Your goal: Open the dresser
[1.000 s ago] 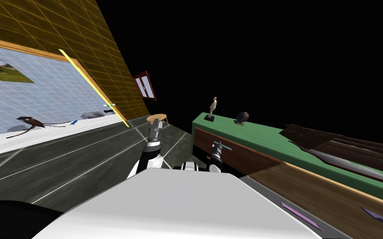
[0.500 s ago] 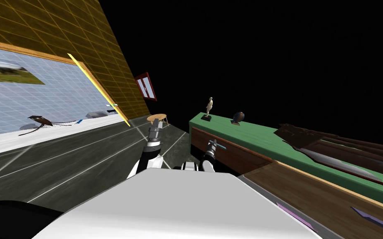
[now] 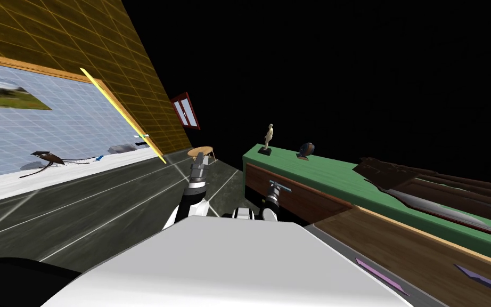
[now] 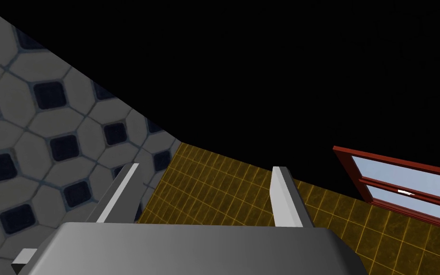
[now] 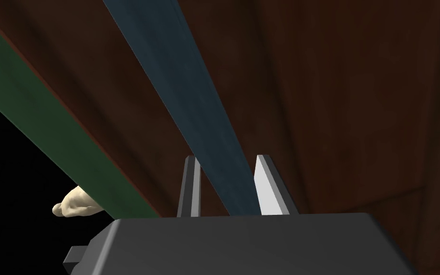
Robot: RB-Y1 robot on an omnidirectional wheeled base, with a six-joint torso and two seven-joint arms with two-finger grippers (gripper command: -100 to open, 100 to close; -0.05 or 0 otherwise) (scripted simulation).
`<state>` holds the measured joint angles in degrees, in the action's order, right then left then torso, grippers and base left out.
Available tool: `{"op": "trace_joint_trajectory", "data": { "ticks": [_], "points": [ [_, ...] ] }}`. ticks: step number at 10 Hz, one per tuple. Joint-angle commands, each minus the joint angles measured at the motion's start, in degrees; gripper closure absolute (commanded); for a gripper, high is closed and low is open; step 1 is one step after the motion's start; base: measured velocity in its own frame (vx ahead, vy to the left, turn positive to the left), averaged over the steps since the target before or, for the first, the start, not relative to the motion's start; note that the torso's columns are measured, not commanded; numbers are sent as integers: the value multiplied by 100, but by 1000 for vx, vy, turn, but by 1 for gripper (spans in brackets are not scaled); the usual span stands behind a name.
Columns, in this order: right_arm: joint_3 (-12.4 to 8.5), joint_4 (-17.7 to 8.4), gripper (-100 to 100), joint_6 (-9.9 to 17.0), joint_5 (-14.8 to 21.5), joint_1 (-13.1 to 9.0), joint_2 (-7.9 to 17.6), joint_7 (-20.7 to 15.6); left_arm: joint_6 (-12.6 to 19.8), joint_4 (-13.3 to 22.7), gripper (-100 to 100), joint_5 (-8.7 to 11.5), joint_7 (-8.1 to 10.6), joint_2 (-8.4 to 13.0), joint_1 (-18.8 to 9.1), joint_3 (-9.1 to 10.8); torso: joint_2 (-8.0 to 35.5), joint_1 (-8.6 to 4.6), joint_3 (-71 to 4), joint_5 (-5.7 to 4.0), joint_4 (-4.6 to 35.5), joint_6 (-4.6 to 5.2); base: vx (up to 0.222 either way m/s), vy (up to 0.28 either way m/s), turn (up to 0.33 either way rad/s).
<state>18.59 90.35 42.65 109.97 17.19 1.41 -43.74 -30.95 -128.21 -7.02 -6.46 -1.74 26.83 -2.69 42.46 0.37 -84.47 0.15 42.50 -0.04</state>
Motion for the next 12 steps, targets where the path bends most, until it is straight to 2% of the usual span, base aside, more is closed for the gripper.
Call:
{"op": "trace_joint_trajectory", "data": {
  "ticks": [1,5,6,7,10,11,12],
  "points": [
    [-242,304,100,-347,163,294,174,341,0,0,0,0,0,0,0,0,4,-9,2,-6,2,-13,23,130,-39],
    [-638,678,100,-868,396,748,490,865,0,0,0,0,0,1,0,1,-10,-6,-8,-1,-1,-15,22,124,-38],
    [-595,576,100,-755,354,705,451,771,0,0,0,0,0,1,0,1,-6,1,-6,-1,-1,-20,0,50,-46],
    [-569,739,100,-847,379,805,410,736,0,0,0,0,0,1,-1,1,-8,-19,-5,-9,-3,-25,-88,21,-40],
    [-489,987,100,-956,412,910,330,646,1,1,0,0,0,1,-2,1,27,-13,12,7,14,4,-142,33,-21],
    [-499,838,100,-932,406,905,348,678,1,1,0,0,0,1,-2,1,17,-2,3,14,18,-1,-54,21,-5],
    [-427,914,100,-925,472,969,310,673,1,1,0,0,0,1,-2,1,-6,-12,-9,12,9,3,-127,52,-21]
  ]
}}
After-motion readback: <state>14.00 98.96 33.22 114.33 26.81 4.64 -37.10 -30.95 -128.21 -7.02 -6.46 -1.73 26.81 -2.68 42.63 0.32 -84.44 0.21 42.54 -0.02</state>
